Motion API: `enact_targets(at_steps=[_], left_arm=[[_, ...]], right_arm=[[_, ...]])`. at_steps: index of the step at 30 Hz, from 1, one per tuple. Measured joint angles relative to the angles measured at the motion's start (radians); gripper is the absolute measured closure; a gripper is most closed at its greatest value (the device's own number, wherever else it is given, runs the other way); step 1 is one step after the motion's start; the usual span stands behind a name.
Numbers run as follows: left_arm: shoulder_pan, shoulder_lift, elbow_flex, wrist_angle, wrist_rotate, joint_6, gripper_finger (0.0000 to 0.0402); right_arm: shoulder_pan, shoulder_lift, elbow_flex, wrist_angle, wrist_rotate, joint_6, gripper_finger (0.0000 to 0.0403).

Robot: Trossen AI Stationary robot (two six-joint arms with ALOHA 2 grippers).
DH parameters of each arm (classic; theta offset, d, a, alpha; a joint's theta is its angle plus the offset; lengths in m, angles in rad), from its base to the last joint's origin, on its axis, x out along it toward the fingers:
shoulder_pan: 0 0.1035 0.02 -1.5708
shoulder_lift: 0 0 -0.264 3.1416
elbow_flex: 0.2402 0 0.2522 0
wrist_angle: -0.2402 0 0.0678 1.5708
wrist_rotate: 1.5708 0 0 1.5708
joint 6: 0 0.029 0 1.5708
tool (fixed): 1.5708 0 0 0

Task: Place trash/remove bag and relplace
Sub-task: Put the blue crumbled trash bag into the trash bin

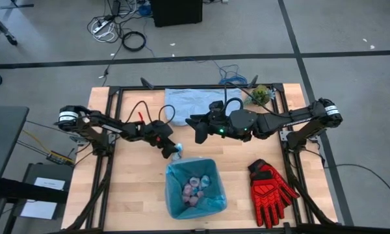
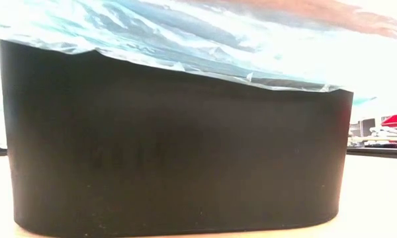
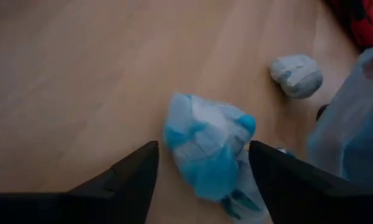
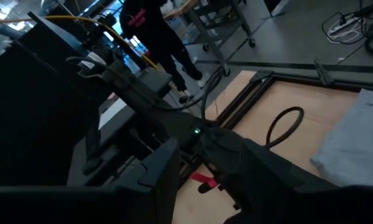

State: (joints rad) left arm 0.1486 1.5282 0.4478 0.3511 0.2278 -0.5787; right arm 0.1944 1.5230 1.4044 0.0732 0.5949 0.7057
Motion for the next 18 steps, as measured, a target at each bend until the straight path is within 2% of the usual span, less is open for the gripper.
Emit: enact_targets(at_steps=[3,8,10,13,18], left_arm=[[0.0,0.005,0.011,-0.028,-0.016,0.063,0.0221],[0.016,0.004,0.033,-0.046,-0.012,0.105,0.0347],[0.023,0.005,0.044,-0.045,0.004,0.105,0.0382],[0.034,0.004,0.061,-0.05,0.017,0.104,0.0382],[0.062,0.001,0.141,-0.236,0.108,0.13,0.0379]], right_arm=[[0.0,0.0,0.0,0.0,0.0,-0.001,0.0246],[0.0,0.0,0.0,0.001,0.0,0.0,0.026],[0.0,0.0,0.0,0.0,-0.001,-0.001,0.027],[0.002,0.0,0.0,-0.018,-0.03,-0.01,0.0287],[0.002,0.0,0.0,-0.084,-0.198,-0.049,0.0315]])
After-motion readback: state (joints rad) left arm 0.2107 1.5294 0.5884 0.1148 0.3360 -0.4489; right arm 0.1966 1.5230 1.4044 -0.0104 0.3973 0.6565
